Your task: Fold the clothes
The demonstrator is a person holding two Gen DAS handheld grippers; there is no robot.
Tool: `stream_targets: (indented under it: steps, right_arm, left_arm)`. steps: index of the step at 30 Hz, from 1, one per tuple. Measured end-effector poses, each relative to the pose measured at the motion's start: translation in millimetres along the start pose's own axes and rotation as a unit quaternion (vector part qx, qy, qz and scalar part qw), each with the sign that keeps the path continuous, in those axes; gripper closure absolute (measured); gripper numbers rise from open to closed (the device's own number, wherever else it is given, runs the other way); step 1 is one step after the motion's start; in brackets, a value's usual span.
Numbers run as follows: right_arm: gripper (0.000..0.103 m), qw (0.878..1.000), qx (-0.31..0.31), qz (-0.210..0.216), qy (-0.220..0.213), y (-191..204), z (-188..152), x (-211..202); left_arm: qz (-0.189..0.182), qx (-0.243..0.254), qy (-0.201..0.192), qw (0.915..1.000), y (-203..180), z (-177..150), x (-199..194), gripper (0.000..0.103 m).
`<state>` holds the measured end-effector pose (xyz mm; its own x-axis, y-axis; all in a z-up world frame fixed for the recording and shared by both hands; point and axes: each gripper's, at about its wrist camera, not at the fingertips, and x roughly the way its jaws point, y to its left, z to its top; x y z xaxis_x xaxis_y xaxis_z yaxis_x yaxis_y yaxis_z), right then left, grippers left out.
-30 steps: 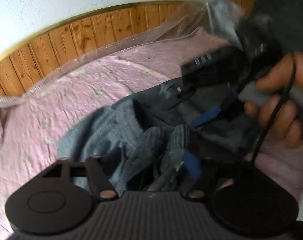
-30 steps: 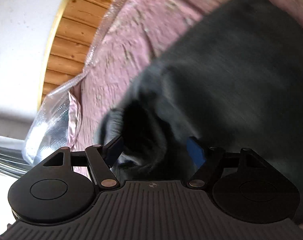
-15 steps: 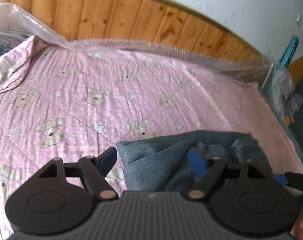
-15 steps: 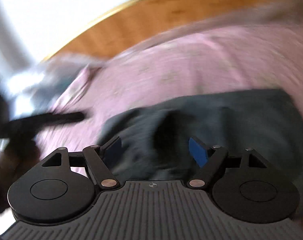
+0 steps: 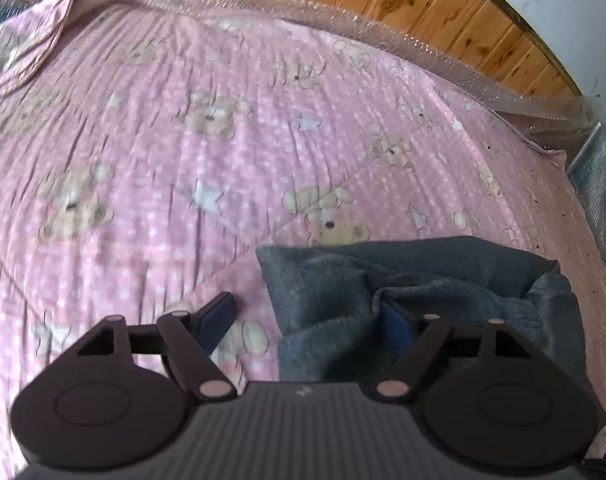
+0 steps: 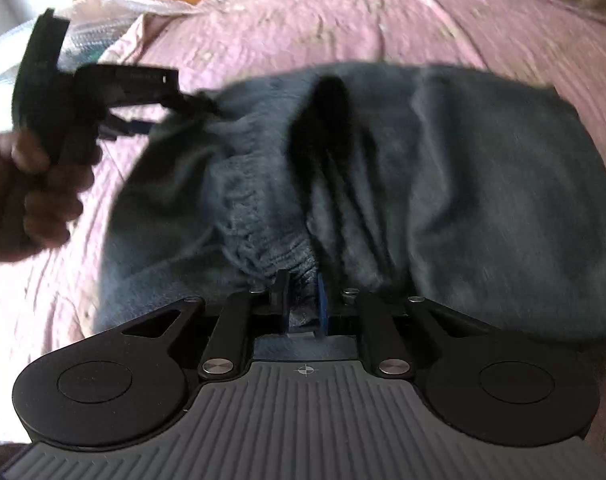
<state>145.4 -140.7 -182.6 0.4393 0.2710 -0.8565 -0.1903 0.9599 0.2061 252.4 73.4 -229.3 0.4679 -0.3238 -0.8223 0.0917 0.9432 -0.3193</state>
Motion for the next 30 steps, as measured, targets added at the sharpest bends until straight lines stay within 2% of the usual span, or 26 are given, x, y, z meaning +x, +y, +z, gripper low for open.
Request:
stream_targets:
  steps: [3, 6, 9, 11, 15, 16, 17, 18, 21, 22, 23, 25, 26, 27, 28, 30]
  right_arm:
    - [0.094, 1.0, -0.001, -0.01, -0.001, 3.7, 3.8, 0.5]
    - [0.091, 1.0, 0.012, -0.012, 0.0, 3.2, 8.4, -12.4]
    - [0.079, 0.998, 0.009, -0.034, -0.043, 2.0, 16.5, -42.3]
    - [0.075, 0.997, -0.003, -0.043, -0.071, 3.7, 25.5, -56.1]
    - [0.072, 0.992, -0.07, -0.013, -0.103, 20.4, 67.3, -33.6]
    - [0.072, 0.991, -0.098, 0.006, -0.093, 24.7, 78.3, -14.6]
    - [0.066, 0.988, -0.125, 0.025, -0.083, 29.1, 89.2, 4.4]
    - [0.064, 0.986, -0.148, 0.03, -0.071, 29.2, 96.1, 21.1]
    - [0.08, 0.979, -0.204, -0.004, -0.024, 16.5, 104.0, 64.4]
    - [0.08, 0.979, -0.205, -0.003, -0.015, 9.8, 106.3, 70.1]
    - [0.08, 0.983, -0.185, 0.004, -0.01, 2.3, 108.6, 67.0]
    - [0.076, 0.985, -0.17, -0.012, -0.009, 1.6, 111.0, 57.7]
    - [0.066, 0.985, -0.169, -0.02, -0.019, 6.0, 110.8, 48.5]
    - [0.059, 0.985, -0.169, -0.028, -0.03, 10.4, 110.7, 39.4]
    - [0.059, 0.985, -0.167, -0.029, -0.042, 15.8, 108.5, 28.3]
    - [0.056, 0.984, -0.162, -0.016, -0.066, 30.0, 98.0, 5.3]
  left_arm:
    - [-0.015, -0.009, -0.004, 0.9998, 3.7, 1.8, -12.5, 0.025]
    - [-0.041, -0.008, -0.027, 0.9988, 8.8, -7.1, -47.2, 0.025]
    - [-0.073, 0.018, -0.04, 0.9964, 7.6, -35.3, -87.8, 0.024]
    - [-0.104, 0.043, -0.019, 0.9935, -4.2, -60.4, -94.6, 0.024]
    - [-0.138, 0.097, 0.026, 0.9854, -46.2, -101.8, -79.5, 0.025]
    - [-0.143, 0.108, 0.037, 0.9831, -58.5, -111.3, -71.7, 0.026]
    - [-0.15, 0.12, 0.049, 0.9802, -68.9, -121.2, -65.6, 0.027]
    - [-0.158, 0.133, 0.059, 0.9767, -78.3, -131.0, -60.6, 0.028]
    - [-0.156, 0.192, 0.059, 0.9672, -98.2, -155.2, -64.8, 0.026]
    - [-0.159, 0.199, 0.057, 0.9654, -98.1, -157.8, -70.8, 0.026]
    - [-0.166, 0.183, 0.05, 0.9677, -88.7, -152.8, -80.1, 0.027]
    - [-0.181, 0.135, 0.029, 0.9737, -63.7, -137.6, -100.3, 0.029]
    - [-0.18, 0.106, 0.008, 0.9779, -46.3, -128.0, -110.1, 0.028]
    - [-0.174, 0.074, -0.018, 0.9818, -26.5, -117.5, -119.9, 0.024]
    - [-0.163, 0.031, -0.043, 0.9851, -1.7, -105.5, -125.0, 0.018]
    - [-0.135, -0.056, -0.061, 0.9874, 45.5, -82.9, -112.9, 0.018]
